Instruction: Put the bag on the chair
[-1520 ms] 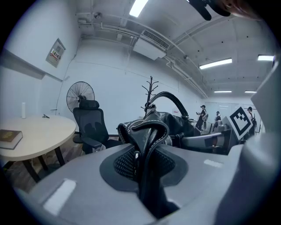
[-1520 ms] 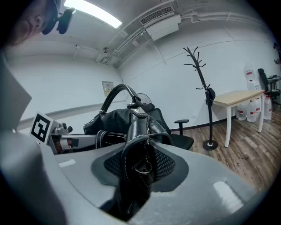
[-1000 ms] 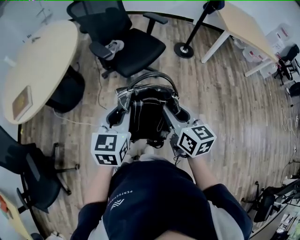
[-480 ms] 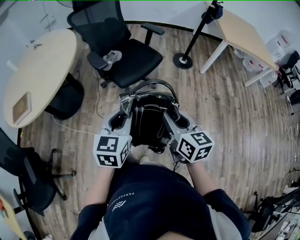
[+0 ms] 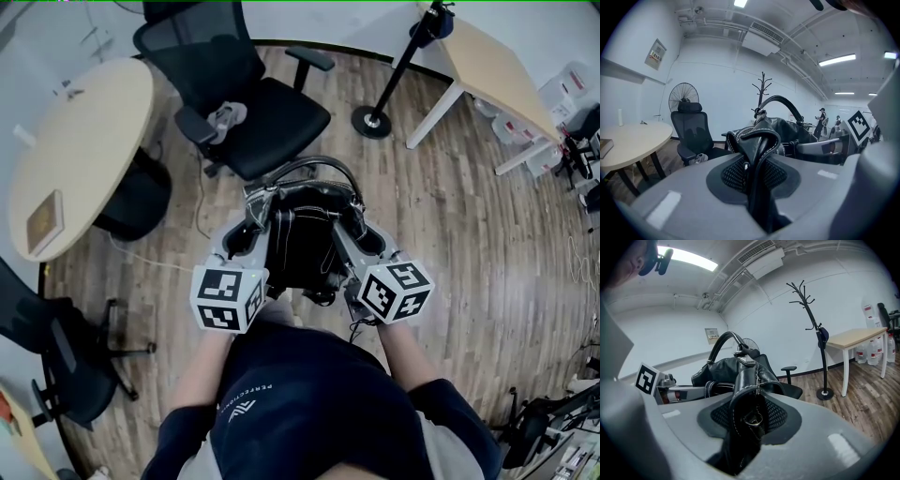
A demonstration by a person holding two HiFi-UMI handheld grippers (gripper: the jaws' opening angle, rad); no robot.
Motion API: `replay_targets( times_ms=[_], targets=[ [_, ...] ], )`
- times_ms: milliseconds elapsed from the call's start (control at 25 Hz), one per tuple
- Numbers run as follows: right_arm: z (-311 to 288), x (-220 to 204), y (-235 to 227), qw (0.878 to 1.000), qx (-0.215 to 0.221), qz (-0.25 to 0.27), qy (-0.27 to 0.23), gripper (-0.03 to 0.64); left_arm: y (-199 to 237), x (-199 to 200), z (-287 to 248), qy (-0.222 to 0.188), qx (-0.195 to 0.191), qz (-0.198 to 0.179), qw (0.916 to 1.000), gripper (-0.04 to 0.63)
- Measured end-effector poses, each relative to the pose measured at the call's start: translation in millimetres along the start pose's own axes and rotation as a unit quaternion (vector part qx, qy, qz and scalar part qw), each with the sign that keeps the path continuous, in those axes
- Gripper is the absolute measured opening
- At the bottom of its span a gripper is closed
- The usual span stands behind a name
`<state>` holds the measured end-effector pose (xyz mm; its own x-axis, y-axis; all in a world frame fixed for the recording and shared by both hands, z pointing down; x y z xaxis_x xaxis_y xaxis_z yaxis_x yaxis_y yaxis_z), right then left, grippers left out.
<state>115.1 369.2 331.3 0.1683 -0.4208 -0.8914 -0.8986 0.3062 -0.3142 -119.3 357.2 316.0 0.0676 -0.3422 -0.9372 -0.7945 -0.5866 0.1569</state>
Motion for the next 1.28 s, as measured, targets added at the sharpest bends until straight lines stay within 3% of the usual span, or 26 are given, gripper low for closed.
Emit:
replay_targets(
  times_ms=[320, 640, 1280],
  targets=[
    [-45.2, 13.3, -15.2, 1.0, -0.018, 0.004, 0.011, 0.133, 40.7, 7.3, -51.2, -0.003, -0.016, 0.011, 0.9998, 0.087],
    [-119.5, 53.6, -33.9, 0.999, -0.029, 0.015, 0.026, 0.132, 97.2, 33.7, -111.3, -0.011, -0.025, 0.033, 0.9991, 0.087],
    [-268.8, 115.7, -59.8, 1.0, -0.003, 0.002, 0.031, 0.114, 204.2, 94.5, -198.3, -0.017, -0.01, 0.001, 0.9998, 0.087]
  ],
)
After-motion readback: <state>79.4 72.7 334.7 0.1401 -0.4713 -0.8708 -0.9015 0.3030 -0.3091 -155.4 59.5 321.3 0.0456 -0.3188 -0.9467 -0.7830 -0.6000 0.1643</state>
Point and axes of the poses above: the fingertips, and each gripper's own axes: z backward along the fingers, y to its left, x out of its top, the point moved 9 cm from there along z, backward along the fingers, and after that the axes turned 7 degrees about -x, right-handed, at the moved point
